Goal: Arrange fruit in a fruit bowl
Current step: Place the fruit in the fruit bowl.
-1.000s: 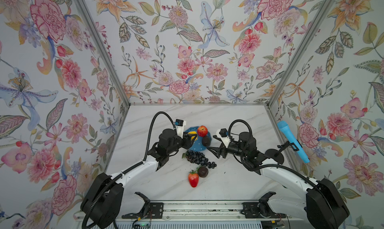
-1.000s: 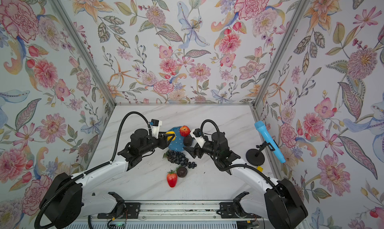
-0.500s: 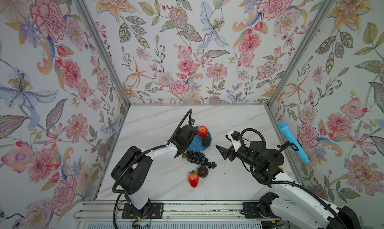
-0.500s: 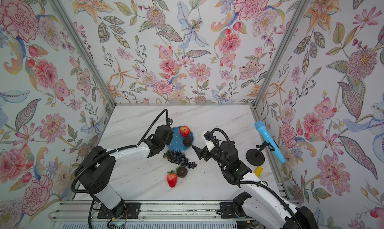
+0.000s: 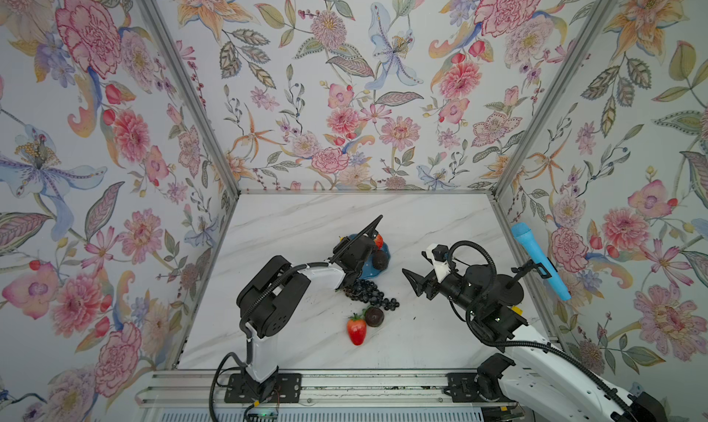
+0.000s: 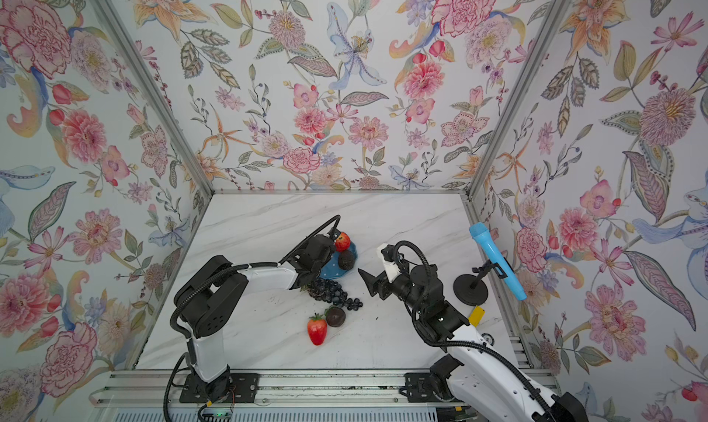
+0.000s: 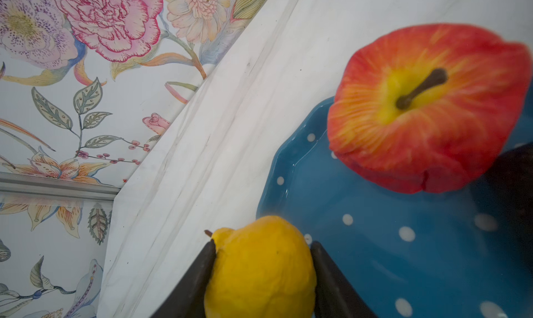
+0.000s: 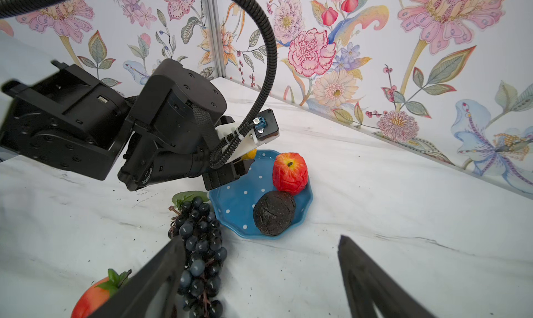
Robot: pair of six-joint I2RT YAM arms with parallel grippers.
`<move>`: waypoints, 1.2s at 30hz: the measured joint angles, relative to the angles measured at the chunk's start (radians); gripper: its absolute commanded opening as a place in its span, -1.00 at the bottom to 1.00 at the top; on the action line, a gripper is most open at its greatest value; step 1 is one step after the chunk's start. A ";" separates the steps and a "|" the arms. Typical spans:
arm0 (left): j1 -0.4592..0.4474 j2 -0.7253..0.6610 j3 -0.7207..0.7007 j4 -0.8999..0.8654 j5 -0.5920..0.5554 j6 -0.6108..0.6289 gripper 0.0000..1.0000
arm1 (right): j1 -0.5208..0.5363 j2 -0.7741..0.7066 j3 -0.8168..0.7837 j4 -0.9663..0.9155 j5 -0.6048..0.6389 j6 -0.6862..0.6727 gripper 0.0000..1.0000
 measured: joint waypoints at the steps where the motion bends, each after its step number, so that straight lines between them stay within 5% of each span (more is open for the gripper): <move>1: 0.000 0.004 0.000 0.002 -0.001 0.004 0.05 | 0.000 0.000 0.000 0.000 0.000 0.000 0.68; 36: 0.000 0.068 0.014 0.011 0.031 0.033 0.42 | -0.001 0.009 -0.005 -0.003 0.003 0.015 0.69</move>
